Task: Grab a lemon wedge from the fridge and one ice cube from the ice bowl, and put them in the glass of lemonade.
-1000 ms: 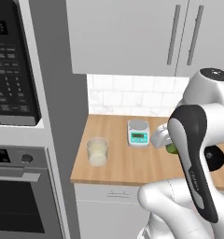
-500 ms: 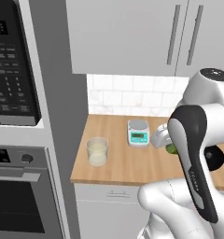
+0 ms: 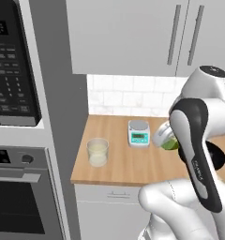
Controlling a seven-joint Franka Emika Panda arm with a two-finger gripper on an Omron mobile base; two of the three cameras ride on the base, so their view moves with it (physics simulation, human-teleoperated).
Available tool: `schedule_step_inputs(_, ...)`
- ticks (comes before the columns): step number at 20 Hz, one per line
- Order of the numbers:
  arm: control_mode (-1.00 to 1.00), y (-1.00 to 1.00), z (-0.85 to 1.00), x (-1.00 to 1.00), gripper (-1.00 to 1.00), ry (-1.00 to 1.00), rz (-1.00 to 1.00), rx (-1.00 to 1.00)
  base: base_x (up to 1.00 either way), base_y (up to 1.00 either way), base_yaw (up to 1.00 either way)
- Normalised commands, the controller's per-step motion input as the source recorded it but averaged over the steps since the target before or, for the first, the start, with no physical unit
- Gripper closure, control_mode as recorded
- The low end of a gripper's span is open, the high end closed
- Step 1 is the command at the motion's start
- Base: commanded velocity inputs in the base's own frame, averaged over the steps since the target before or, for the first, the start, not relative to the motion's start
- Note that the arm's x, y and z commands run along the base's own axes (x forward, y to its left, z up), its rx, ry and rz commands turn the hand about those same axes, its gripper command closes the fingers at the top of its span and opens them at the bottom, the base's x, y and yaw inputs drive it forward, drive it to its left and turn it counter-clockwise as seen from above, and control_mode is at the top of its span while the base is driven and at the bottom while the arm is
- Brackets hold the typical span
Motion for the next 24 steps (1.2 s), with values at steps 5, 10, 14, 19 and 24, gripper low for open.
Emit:
schedule_step_inputs(5,-1.0,0.14,-0.13,0.36,1.0,-0.02,0.3,-0.02,0.0,0.0,0.0)
schedule_step_inputs(10,-1.0,0.65,-0.33,0.5,1.0,-0.12,0.13,0.0,0.0,0.0,0.0)
schedule_step_inputs(14,-1.0,0.5,-0.3,0.62,1.0,-0.1,0.07,0.0,0.0,0.0,0.0)
schedule_step_inputs(19,-1.0,0.11,-0.23,0.9,1.0,0.0,0.05,0.0,0.0,0.0,0.0)
schedule_step_inputs(24,-1.0,0.09,-0.15,0.53,1.0,0.0,0.01,0.0,0.0,0.0,0.0)
